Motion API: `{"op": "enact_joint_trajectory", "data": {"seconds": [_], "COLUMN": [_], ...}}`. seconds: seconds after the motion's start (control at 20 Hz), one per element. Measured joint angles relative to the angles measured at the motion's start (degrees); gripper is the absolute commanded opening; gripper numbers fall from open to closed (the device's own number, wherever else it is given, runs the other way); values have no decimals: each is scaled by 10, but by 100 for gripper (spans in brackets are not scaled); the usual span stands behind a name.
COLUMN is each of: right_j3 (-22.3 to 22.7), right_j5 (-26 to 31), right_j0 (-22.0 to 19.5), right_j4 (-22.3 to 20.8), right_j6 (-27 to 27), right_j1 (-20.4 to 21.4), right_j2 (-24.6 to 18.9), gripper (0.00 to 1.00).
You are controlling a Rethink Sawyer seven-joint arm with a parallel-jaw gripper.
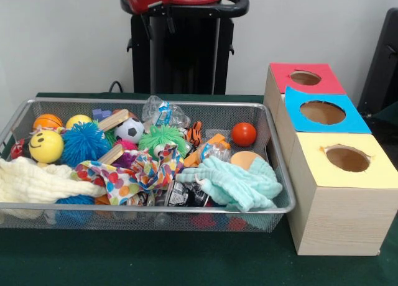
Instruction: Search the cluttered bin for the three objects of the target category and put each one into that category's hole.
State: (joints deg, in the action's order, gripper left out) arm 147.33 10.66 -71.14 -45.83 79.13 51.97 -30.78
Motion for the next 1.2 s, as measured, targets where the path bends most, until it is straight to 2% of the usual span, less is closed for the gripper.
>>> {"op": "enact_joint_trajectory", "data": {"seconds": [0.3,0.5,0.8,1.2], "right_j3": [7,7,8,8], "right_j5": [0,0,0,1], "right_j0": [-52,-65,-49,1], "right_j4": [-2,-2,-2,1], "right_j6": [0,0,0,0], "right_j1": [14,24,49,84], "right_j2": [-66,-89,-110,-115], "gripper": [100,100,100,100]}}
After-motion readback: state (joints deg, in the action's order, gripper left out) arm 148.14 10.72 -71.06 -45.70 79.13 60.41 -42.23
